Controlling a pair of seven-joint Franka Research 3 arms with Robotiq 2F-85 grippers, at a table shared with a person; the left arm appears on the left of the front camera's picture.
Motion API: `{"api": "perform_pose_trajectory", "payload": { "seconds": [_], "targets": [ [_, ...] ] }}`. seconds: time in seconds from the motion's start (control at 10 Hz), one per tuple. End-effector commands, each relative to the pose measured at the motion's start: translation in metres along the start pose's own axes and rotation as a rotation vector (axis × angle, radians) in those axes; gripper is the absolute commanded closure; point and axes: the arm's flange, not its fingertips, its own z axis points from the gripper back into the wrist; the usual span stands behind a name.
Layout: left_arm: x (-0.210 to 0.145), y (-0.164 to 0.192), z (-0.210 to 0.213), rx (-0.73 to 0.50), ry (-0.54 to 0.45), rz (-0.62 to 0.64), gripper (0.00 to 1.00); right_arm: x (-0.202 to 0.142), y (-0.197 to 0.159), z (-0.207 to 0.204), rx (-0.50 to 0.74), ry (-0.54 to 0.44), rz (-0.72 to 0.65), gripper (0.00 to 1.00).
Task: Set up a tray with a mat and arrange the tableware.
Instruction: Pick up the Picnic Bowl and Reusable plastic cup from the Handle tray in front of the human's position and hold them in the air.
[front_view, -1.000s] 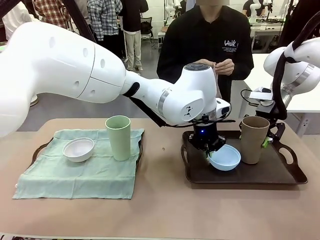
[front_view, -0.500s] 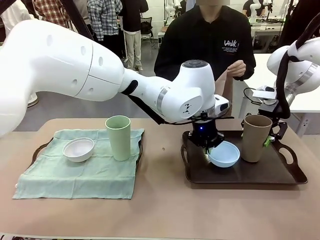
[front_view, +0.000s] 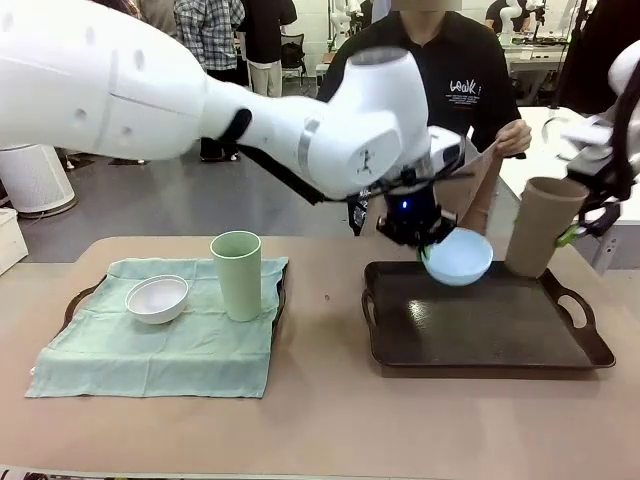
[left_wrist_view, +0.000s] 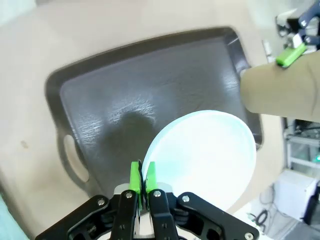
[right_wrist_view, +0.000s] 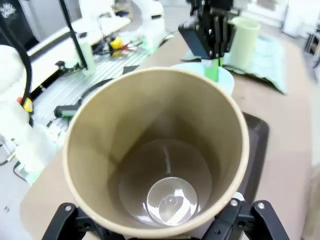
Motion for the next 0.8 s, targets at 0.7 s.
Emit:
{"api": "perform_pose_trajectory", "payload": {
  "seconds": [0.7],
  "targets": [
    [0.002,-0.013,0.084,0.025,-0.113,-0.018,1.00,0.051,0.079,0.045,-0.120,0.065,-0.024,0.85]
  ]
}}
